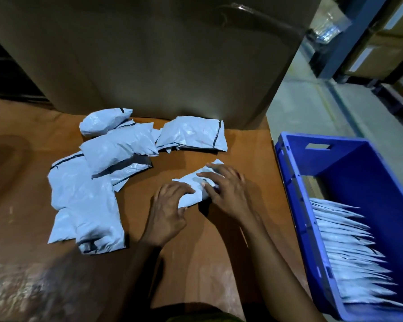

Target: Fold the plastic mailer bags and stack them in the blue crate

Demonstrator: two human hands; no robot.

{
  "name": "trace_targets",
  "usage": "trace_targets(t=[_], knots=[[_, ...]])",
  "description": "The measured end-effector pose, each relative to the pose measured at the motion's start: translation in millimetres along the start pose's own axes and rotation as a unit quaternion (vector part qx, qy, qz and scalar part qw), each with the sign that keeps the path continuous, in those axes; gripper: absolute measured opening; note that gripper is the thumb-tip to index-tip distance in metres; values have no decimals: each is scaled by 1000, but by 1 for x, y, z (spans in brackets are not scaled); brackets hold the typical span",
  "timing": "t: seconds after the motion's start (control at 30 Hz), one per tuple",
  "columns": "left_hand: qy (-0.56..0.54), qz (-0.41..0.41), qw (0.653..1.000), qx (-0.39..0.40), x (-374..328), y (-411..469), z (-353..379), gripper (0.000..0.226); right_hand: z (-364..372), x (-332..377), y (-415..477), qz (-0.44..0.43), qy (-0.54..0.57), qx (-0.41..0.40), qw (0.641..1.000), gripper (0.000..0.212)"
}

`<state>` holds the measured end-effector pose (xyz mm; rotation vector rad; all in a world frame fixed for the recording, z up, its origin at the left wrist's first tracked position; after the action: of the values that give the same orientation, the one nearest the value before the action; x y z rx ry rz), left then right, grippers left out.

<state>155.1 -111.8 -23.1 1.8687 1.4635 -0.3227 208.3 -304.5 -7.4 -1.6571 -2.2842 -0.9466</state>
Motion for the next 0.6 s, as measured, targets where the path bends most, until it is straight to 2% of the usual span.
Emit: trace_targets(t=[0.03,0.13,0.2,0.3,0.4,0.5,0.6], knots=[[-24,1,1000,13,3,0,-2,64,2,-1,-5,-2,-35,8,999,28],[-60,-5,998,25,7,-3,-8,47,-1,0,-35,62,-87,18,994,31],[-47,8,999,-7,-2,-9,-10,35,-6,2,-56,75,-111,-5,991,29],[-7,35,998,-60,-26,-17,-1,29,-13,7,-65,71,-117,-36,990,27],[47,49,997,-47,-39,-16,17,40,-11,9,-58,69,-85,-55,992,36],[139,68,988,22,-34,-10,32,55,2,11,-54,58,-36,-22,997,47],[192,74,978,48,-24,-9,41,61,12,11,-58,62,-4,4,998,52]])
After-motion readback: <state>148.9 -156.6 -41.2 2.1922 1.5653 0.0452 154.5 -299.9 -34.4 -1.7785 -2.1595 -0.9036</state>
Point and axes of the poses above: each hand's wrist, its own y-axis towards the middle knuckle, its own z-axis out of the palm, x = y × z, the point moved 3 cm from there along y, towards the middle knuckle, and after that the axes turned 7 degrees about -x, right-handed, at the moved point
